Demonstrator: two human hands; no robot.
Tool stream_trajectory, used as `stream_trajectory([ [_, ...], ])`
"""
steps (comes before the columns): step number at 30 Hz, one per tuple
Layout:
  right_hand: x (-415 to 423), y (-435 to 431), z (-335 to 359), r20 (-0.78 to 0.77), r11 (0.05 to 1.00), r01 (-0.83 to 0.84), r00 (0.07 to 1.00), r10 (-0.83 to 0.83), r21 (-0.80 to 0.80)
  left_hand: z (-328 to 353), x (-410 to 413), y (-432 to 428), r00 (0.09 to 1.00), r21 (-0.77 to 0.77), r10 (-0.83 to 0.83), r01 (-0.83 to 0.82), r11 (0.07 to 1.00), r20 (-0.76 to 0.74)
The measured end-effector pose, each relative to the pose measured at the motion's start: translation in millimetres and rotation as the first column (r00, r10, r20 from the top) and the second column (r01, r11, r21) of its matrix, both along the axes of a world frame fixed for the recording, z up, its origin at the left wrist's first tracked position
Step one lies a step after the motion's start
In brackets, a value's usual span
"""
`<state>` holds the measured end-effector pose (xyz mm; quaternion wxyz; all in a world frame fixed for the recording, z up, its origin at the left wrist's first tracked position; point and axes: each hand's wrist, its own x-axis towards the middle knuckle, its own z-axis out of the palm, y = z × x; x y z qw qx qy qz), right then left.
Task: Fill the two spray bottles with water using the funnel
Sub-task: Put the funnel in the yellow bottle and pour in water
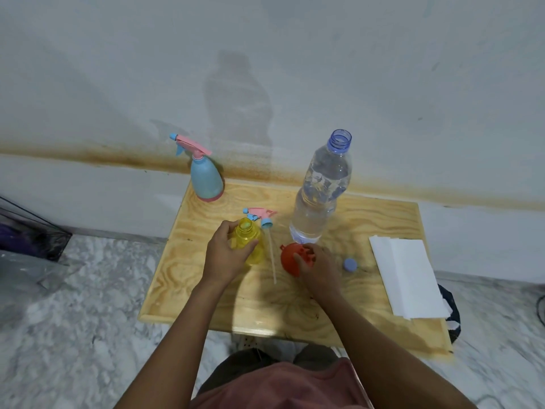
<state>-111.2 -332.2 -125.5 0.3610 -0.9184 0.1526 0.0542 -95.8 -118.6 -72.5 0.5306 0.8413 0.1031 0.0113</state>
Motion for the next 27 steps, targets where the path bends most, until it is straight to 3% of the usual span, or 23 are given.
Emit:
stream_trajectory([
  [5, 0.3, -0.9, 7.5, 0.046, 1.0, -0.025, 0.999, 0.026, -0.011, -1.8, -2.3, -2.5, 1.0, 0.008, 0.011, -0.012, 1.0, 0.012],
  [14, -7.0, 2.4, 67.1, 0.402, 0.964, -0.177, 0.912, 0.085, 0.199, 16.3, -4.2, 1.8, 0.997, 0.031, -0.057, 0.059, 0.998, -0.053],
  [21, 26.2, 28.3, 133.7, 0.37, 0.839, -0.329, 0.914, 0.168, 0.433, 82.0, -11.6, 17.1, 0.969, 0.008, -0.206, 0.207, 0.978, 0.138],
  [27, 41.1, 46.0, 159.6, 0.175, 0.745, -0.291, 0.957, 0.232, 0.6, 116.5, -10.9, 19.9, 0.945, 0.002, -0.17, 0.176, 0.984, 0.279],
])
